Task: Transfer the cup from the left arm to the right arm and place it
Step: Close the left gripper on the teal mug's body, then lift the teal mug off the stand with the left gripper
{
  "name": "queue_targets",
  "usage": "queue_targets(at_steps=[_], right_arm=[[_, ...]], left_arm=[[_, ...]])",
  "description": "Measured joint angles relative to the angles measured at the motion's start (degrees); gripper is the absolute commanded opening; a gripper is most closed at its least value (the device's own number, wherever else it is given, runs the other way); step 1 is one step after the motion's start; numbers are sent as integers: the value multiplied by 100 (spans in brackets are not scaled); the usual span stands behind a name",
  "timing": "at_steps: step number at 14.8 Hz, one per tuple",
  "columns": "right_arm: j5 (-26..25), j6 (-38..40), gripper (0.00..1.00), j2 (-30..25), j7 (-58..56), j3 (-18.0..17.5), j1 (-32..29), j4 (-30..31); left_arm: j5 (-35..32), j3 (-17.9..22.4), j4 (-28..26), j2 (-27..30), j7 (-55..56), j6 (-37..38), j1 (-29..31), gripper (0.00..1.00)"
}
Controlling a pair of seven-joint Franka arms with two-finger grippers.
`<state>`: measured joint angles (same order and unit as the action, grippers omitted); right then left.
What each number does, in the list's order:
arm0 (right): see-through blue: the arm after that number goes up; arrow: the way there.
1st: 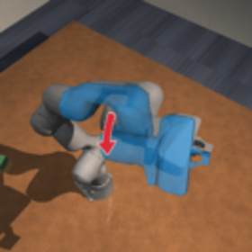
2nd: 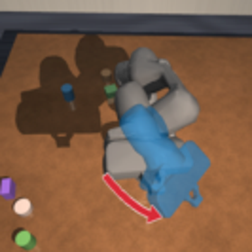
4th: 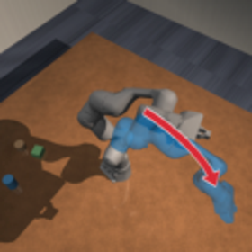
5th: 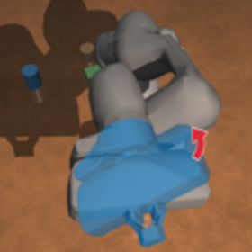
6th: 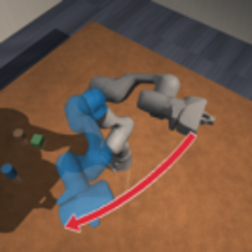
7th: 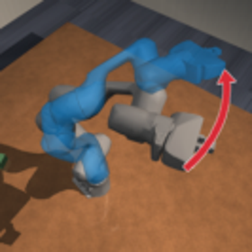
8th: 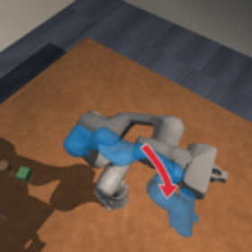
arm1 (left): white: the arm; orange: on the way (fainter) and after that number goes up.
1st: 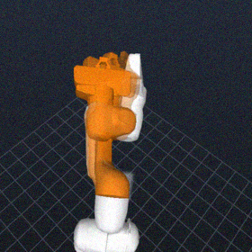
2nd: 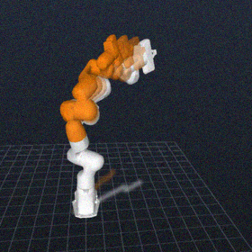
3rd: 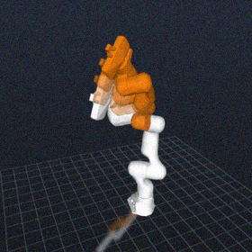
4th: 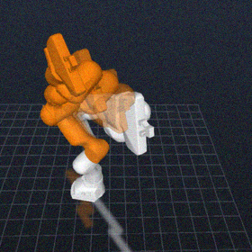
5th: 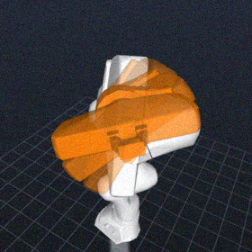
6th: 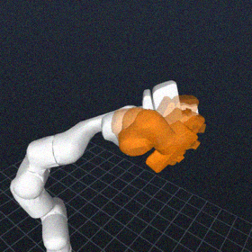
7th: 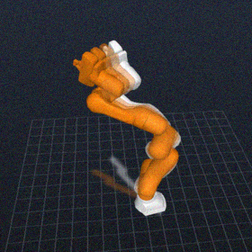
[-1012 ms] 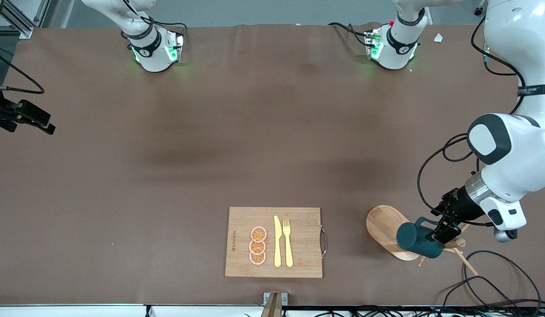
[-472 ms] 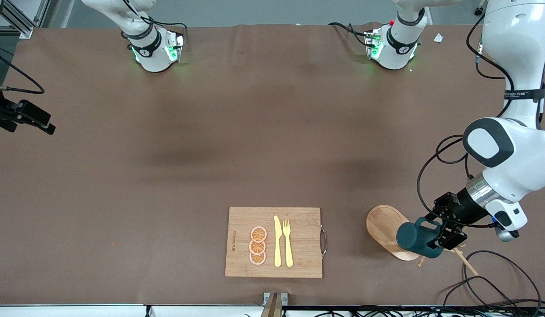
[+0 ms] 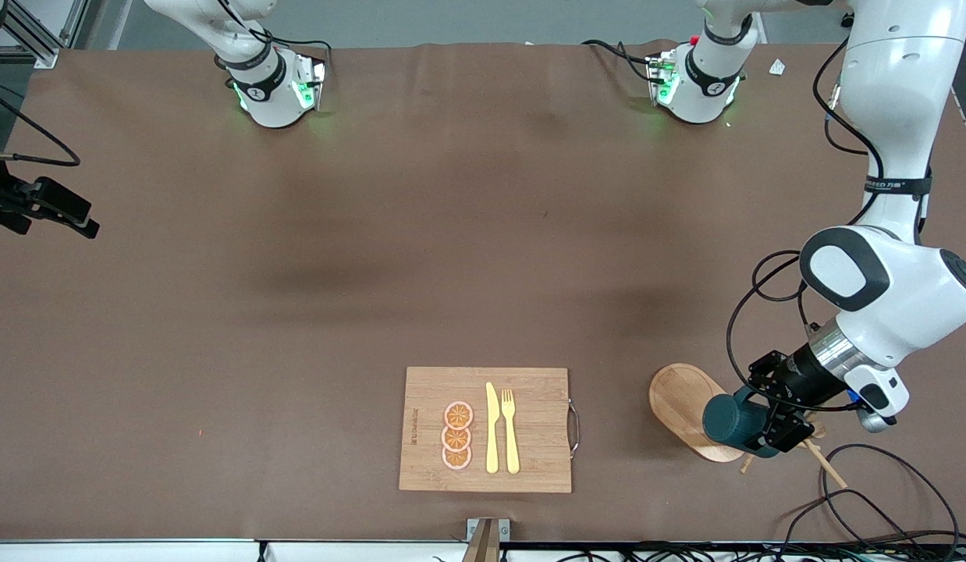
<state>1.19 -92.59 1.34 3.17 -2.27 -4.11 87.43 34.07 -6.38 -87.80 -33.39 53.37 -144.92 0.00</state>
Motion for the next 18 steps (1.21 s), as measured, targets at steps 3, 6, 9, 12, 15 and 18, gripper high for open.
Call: queue_targets(at_steps=[3, 6, 9, 12, 15, 18], right_arm=[[0, -8, 100, 0, -1, -16, 0, -15], [-1, -8, 100, 0, -1, -13, 0, -16], [-2, -8, 100, 0, -1, -13, 0, -23], [-5, -12, 100, -1, 1, -7, 0, -78], [-5, -12, 100, -1, 1, -2, 0, -112], [-6, -12, 100, -1, 1, -2, 0, -113]], left_arm=[[27, -1, 49, -45, 0, 0, 0, 100], [64, -6, 98, -127, 0, 0, 0, 92], [164, -18, 125, -147, 0, 0, -2, 76], [189, -21, 139, -153, 0, 0, -8, 65], [219, -21, 148, -155, 0, 0, -9, 64], [229, -44, 181, -155, 6, 0, -10, 64]])
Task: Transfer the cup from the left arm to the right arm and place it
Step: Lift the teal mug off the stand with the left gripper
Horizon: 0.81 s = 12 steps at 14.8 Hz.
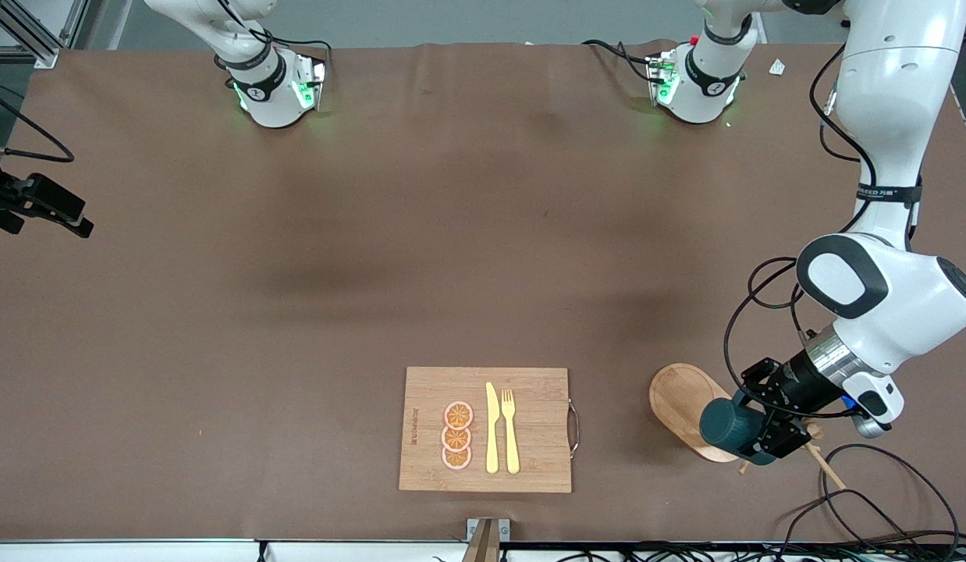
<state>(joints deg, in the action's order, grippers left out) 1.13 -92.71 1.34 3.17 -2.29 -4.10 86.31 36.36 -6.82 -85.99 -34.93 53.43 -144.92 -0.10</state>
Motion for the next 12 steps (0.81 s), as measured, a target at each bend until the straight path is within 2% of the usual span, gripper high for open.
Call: queue_targets(at_steps=[5, 8, 12], right_arm=[[-2, 0, 100, 0, 0, 5, 0, -5], [-3, 0, 100, 0, 0, 8, 0, -10], [-5, 0, 100, 0, 0, 13, -1, -15]], left_arm=[[6, -257, 110, 113, 205, 15, -2, 64], [2, -563, 88, 313, 354, 75, -44, 64], [-380, -671, 22, 665, 421, 142, -466, 64]])
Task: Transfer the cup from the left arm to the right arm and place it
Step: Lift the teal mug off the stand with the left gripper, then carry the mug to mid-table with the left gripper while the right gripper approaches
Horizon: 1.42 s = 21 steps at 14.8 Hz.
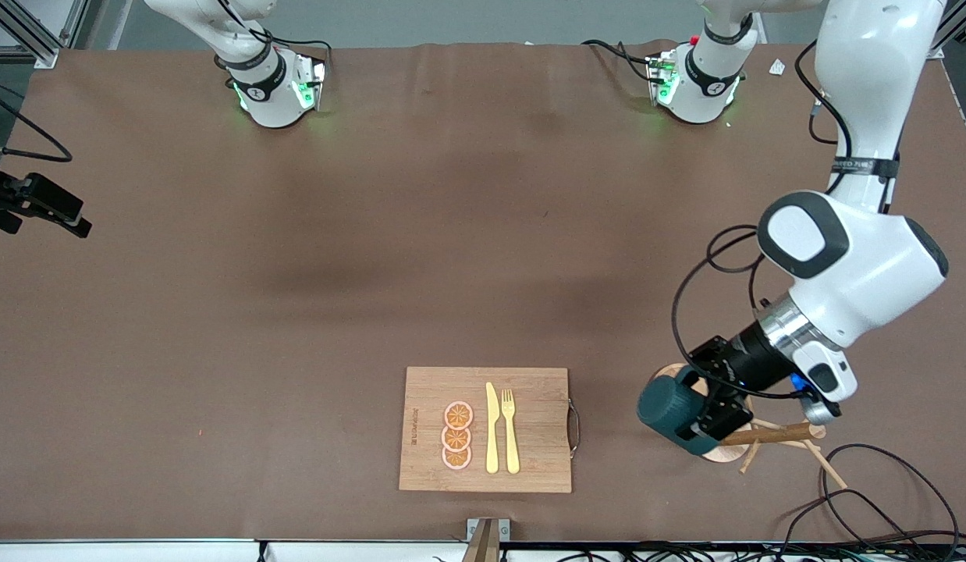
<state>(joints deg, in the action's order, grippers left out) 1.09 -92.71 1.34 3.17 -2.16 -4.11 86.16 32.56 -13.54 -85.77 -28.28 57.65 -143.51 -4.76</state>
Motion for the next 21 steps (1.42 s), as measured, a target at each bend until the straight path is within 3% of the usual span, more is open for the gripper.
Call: queue_targets(at_steps=[11, 16, 21], right_arm=[[-2, 0, 100, 0, 0, 7, -1, -1], [-2, 12, 100, 97, 0, 11, -1, 29], [-2, 8, 100, 245, 6, 5, -1, 30]], left_arm=[[-3612, -11, -136, -44, 881, 22, -1438, 63], [-4443, 24, -106, -296, 1067, 4, -2030, 63], [-5234, 176, 318, -785, 1574, -8, -2599, 62]])
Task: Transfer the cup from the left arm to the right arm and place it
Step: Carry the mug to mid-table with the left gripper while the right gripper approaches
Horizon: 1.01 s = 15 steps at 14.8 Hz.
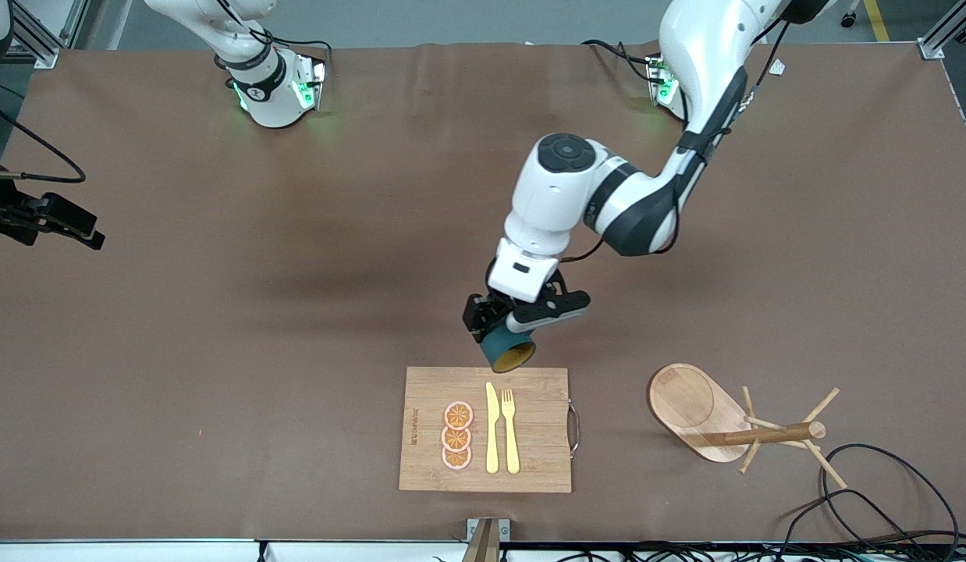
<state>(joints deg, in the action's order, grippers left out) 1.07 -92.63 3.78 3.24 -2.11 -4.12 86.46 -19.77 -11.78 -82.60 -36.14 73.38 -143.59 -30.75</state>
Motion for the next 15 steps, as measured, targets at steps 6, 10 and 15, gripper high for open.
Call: queue_targets(at_steps=[6, 10, 15], right_arm=[[4, -10, 100, 118, 0, -64, 8, 14], [5, -80, 100, 133, 0, -112, 53, 10], [104, 2, 100, 130, -19, -148, 263, 92]], left_arm=[[-348, 1554, 294, -521, 803, -3, -1762, 62], [-436, 2351, 339, -836, 1165, -4, -2720, 62], [-1418, 2608, 360, -1155, 2202, -8, -3270, 62]])
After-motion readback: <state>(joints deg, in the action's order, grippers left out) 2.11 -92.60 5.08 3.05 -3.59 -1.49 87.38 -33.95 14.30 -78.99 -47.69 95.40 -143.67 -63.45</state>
